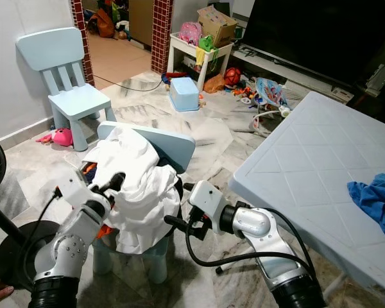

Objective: Hang hanger

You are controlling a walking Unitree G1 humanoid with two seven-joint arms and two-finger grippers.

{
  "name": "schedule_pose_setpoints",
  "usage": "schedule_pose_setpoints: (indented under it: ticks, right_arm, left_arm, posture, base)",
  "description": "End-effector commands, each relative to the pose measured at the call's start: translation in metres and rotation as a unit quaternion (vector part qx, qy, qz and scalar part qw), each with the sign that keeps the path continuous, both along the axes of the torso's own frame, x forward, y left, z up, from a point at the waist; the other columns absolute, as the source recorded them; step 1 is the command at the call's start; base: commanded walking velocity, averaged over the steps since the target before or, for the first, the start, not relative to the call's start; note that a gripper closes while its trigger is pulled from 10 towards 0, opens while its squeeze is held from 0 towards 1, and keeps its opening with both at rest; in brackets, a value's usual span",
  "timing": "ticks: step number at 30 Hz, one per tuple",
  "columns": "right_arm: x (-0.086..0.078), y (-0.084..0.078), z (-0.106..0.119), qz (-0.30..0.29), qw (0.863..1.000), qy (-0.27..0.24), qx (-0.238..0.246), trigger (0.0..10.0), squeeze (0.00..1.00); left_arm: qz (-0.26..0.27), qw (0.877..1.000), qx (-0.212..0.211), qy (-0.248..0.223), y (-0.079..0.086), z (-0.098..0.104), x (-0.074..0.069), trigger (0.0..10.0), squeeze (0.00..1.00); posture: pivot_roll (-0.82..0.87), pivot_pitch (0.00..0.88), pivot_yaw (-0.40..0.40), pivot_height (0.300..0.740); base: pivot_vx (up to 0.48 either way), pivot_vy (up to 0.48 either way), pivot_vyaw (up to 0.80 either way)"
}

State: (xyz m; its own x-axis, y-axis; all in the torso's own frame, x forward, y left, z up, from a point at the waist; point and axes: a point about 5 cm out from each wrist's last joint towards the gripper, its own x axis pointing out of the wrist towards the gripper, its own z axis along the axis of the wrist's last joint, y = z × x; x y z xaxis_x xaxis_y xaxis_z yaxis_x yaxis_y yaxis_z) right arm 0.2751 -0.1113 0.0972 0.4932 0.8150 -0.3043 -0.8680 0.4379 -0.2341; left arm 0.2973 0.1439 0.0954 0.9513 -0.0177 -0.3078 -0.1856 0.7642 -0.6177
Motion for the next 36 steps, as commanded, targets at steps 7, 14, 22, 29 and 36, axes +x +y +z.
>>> schedule_pose_setpoints:
  ticks: [7, 14, 22, 29, 36]
  right_arm:
    - [0.002, -0.002, -0.001, 0.000, 1.000, -0.002, -0.008, 10.0, 0.00]
    - [0.001, 0.000, -0.002, 0.003, 1.000, -0.001, -0.008, 10.0, 0.00]
    - [0.000, -0.001, -0.003, 0.005, 1.000, -0.003, -0.012, 10.0, 0.00]
    - [0.001, 0.000, -0.003, 0.005, 1.000, -0.003, -0.012, 10.0, 0.00]
    - [0.000, 0.001, -0.003, 0.008, 1.000, -0.004, -0.013, 10.0, 0.00]
  left_arm:
    - [-0.047, 0.999, 0.005, -0.014, -0.032, -0.001, -0.012, 10.0, 0.00]
    - [-0.036, 0.999, 0.000, 0.036, -0.031, -0.021, -0.012, 10.0, 0.00]
    - [-0.020, 0.996, -0.022, 0.087, -0.033, -0.037, -0.015, 10.0, 0.00]
    - [-0.014, 0.995, -0.032, 0.089, -0.031, -0.040, -0.013, 9.1, 0.00]
    - [0.016, 0.993, -0.066, 0.101, -0.027, -0.042, -0.013, 0.0, 0.00]
  posture:
    - [-0.07, 0.000, -0.161, 0.740]
    - [-0.07, 0.000, -0.162, 0.740]
    - [-0.08, 0.000, -0.160, 0.740]
    - [-0.07, 0.000, -0.161, 0.740]
    - [-0.07, 0.000, -0.161, 0.740]
  base:
    - [0.000, 0.000, 0.00]
    - [0.000, 0.000, 0.00]
    - [0.000, 0.000, 0.00]
    - [0.000, 0.000, 0.00]
    - [0.000, 0.000, 0.00]
